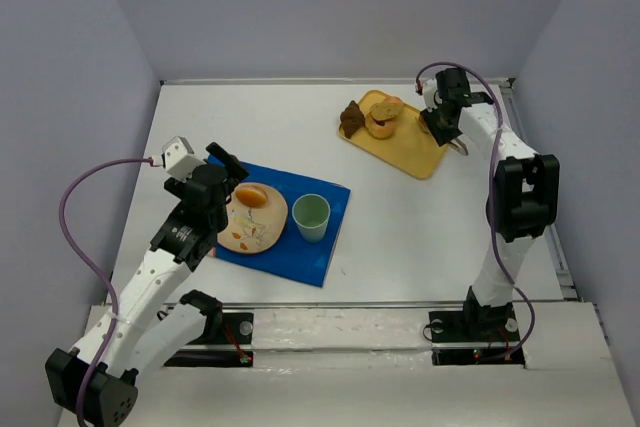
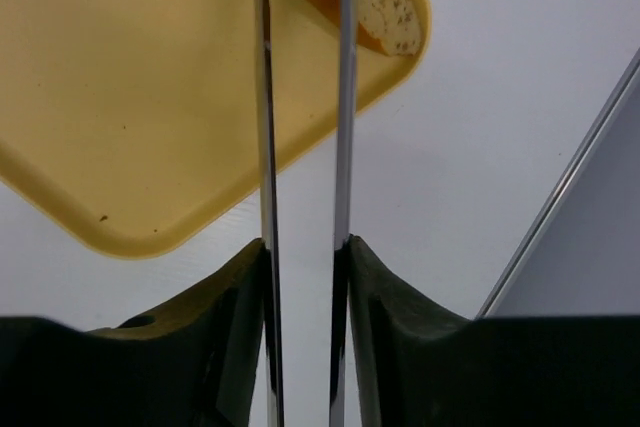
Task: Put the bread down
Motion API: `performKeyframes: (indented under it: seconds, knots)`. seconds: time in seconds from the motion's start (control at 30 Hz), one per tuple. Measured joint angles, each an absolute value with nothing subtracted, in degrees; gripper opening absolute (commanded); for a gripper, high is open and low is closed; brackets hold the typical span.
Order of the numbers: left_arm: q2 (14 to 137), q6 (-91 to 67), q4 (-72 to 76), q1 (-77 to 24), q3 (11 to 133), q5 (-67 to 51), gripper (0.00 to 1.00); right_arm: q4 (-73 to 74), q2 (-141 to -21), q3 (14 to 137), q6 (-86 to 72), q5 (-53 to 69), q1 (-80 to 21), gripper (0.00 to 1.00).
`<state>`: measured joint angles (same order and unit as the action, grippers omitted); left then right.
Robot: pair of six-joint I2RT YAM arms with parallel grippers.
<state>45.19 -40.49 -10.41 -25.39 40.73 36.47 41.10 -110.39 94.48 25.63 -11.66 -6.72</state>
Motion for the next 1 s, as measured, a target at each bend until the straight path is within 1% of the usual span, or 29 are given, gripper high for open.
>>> performKeyframes:
  seconds: [0.03,0.13,0.37,0.53,0.67,0.7,0.77,0.87,1.0]
  knots:
    - [45.21,-40.49,-10.39,-25.39,40.73,36.47,0.99,41.32,-110.87,94.50,25.61,-11.73,-6.72,0.28]
    - [45.19,-40.49,-10.28,-25.39,40.73,36.47,0.99,42.30,-111.42,94.80,25.50,-11.68,-6.72,0.17]
    - [45.12,-40.47,-10.04,-25.39,40.73,36.25,0.99,43.59,-108.31,95.74,23.79,-5.19,-6.92,0.16]
    - [44.80,-40.47,-10.04,-25.39,40.73,35.97,0.99,43.99,-98.21,95.96,20.67,0.99,-10.72,0.16]
    - [44.07,-40.51,-10.09,-25.39,40.73,35.88,0.99,41.50,-89.19,95.83,17.74,3.62,-21.10,0.16]
    - [43.83,-40.53,-10.11,-25.39,40.73,35.88,0.99,40.32,-86.67,95.77,16.86,4.64,-26.00,0.16]
    - [43.48,-40.77,-10.31,-25.39,40.73,35.94,0.99,38.54,-84.14,95.77,15.18,6.72,-32.25,0.16]
    - [42.68,-41.93,-11.99,-25.39,40.73,36.60,0.99,36.27,-82.46,95.57,13.21,8.40,-42.19,0.17]
    - [40.88,-44.84,-16.14,-25.39,40.86,38.65,0.99,35.24,-85.91,95.64,12.14,8.40,-50.89,0.17]
